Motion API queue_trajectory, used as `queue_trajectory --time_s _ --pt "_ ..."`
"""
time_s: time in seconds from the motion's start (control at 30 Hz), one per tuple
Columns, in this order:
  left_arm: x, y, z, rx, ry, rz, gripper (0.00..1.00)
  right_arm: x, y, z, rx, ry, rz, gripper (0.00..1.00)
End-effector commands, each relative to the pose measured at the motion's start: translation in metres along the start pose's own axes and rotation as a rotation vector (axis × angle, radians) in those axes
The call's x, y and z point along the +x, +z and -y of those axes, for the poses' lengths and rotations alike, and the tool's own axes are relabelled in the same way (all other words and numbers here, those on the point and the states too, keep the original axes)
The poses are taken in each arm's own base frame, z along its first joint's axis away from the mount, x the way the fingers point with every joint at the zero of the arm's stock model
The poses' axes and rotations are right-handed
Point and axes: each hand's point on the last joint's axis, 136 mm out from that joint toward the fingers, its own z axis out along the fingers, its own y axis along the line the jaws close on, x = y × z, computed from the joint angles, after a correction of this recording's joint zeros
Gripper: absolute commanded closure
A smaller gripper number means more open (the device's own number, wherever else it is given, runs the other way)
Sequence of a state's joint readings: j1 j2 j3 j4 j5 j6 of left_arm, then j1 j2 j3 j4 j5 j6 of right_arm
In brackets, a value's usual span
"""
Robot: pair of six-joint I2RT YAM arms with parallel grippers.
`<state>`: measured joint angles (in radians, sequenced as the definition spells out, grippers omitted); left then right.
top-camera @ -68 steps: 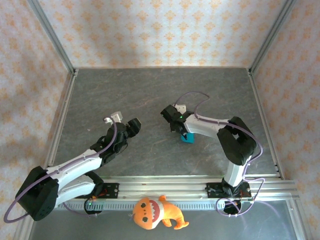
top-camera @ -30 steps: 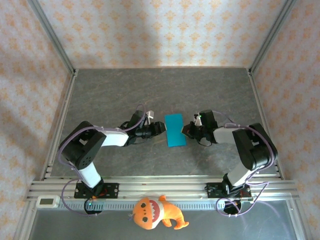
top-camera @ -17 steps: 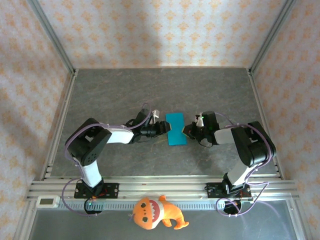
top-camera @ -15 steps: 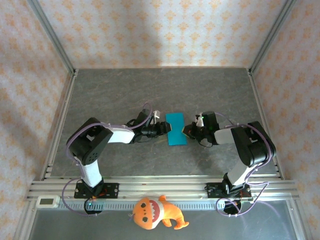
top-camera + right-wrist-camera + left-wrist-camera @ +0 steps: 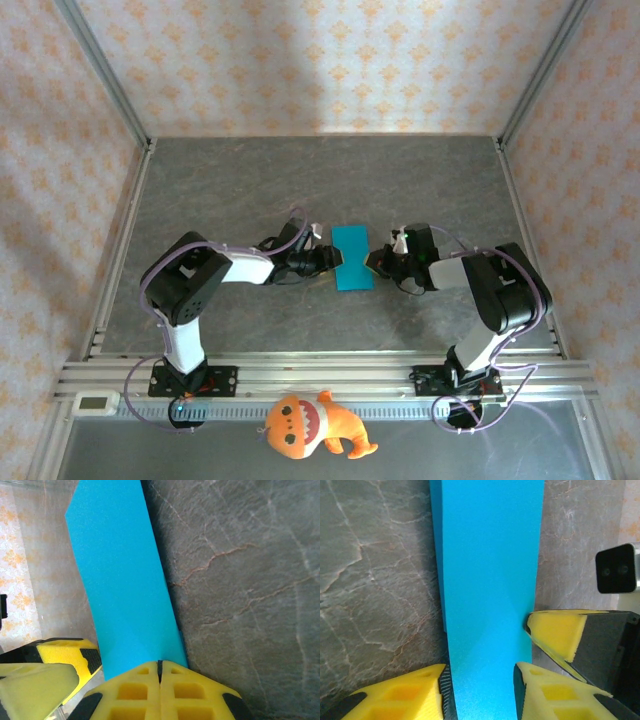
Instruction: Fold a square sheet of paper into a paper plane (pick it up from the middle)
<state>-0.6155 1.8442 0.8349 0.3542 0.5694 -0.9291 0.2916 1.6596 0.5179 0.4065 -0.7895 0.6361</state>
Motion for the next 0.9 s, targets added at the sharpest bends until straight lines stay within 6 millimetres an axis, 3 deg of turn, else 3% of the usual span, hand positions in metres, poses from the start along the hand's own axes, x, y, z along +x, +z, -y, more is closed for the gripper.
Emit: queue_trajectory --time_s 0.0,0.23,0.87 --pt "0.007 0.005 -0.006 -0.048 -0.050 -0.043 0.58 0.015 -0.002 0.042 0.142 0.081 -0.014 0.96" --pt "0.006 0.004 -0.001 -0.049 -0.058 -0.049 0.56 0.015 -0.003 0.042 0.151 0.078 -0.008 0.96" --pt "0.005 0.002 0.006 -0.031 -0.034 -0.048 0.71 0.014 -0.003 0.041 0.147 0.080 -0.004 0.95"
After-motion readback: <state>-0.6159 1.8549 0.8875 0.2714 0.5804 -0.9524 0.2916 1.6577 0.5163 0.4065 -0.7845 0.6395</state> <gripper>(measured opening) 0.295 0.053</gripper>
